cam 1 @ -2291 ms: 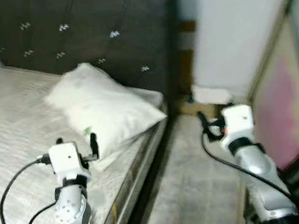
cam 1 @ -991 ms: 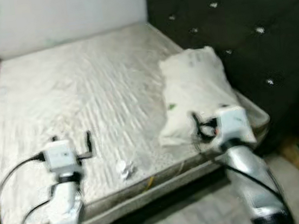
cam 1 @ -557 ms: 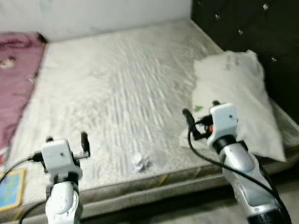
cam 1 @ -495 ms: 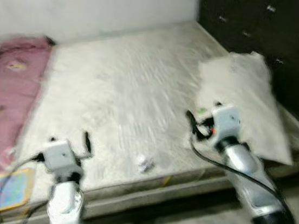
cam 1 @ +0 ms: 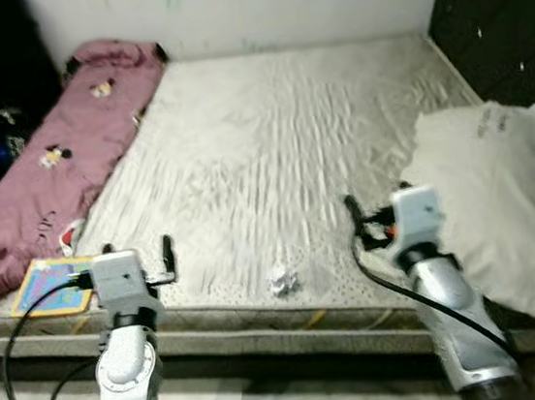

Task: Clean up the room

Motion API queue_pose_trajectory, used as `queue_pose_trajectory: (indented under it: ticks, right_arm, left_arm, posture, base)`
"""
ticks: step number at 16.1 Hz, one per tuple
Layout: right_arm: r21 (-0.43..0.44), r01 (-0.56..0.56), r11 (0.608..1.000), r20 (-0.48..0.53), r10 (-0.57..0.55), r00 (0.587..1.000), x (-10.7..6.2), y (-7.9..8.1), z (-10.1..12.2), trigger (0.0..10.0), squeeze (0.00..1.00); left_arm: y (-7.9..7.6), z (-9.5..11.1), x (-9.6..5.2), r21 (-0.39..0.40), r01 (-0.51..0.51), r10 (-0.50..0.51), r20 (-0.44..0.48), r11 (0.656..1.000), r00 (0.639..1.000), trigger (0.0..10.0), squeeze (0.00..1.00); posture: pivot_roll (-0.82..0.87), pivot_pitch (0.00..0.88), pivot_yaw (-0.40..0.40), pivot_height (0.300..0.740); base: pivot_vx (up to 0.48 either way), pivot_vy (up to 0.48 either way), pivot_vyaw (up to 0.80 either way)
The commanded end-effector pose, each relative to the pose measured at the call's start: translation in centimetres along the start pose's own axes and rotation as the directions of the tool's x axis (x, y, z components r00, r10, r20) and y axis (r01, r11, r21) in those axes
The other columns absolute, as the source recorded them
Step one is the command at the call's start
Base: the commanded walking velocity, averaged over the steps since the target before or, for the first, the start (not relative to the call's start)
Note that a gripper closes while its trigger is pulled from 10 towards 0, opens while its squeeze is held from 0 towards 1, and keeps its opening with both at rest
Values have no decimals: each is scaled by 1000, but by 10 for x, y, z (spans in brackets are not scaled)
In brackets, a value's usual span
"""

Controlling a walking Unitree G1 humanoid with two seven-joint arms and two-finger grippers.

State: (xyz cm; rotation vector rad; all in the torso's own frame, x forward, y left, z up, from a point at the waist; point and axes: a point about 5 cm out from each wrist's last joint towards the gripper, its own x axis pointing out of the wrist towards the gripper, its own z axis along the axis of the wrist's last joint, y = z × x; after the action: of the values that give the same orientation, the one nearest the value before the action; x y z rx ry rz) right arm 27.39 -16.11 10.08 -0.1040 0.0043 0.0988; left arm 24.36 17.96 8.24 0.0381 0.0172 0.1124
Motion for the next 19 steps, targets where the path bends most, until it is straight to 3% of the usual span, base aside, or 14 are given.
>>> queue_pose_trajectory:
  ticks: [1,10,19]
  right_arm:
    - [14,-20,1000,6,19,1000,2,7,2,10000,0]
    - [11,-18,1000,2,18,1000,2,6,1,10000,0]
    - [9,-18,1000,1,18,1000,2,6,1,10000,0]
  left_arm:
    - [6,2,2,11,-8,8,1,1000,1000,10000,0]
    - [1,3,1,-8,32,-32,6,999,999,10000,0]
    - [-1,4,2,-20,66,-65,12,998,998,10000,0]
  posture:
    - [49,0,14,740]
    - [47,0,12,740]
    - [44,0,13,740]
  base:
    - [0,0,0]
    - [0,0,0]
    - [347,0,0]
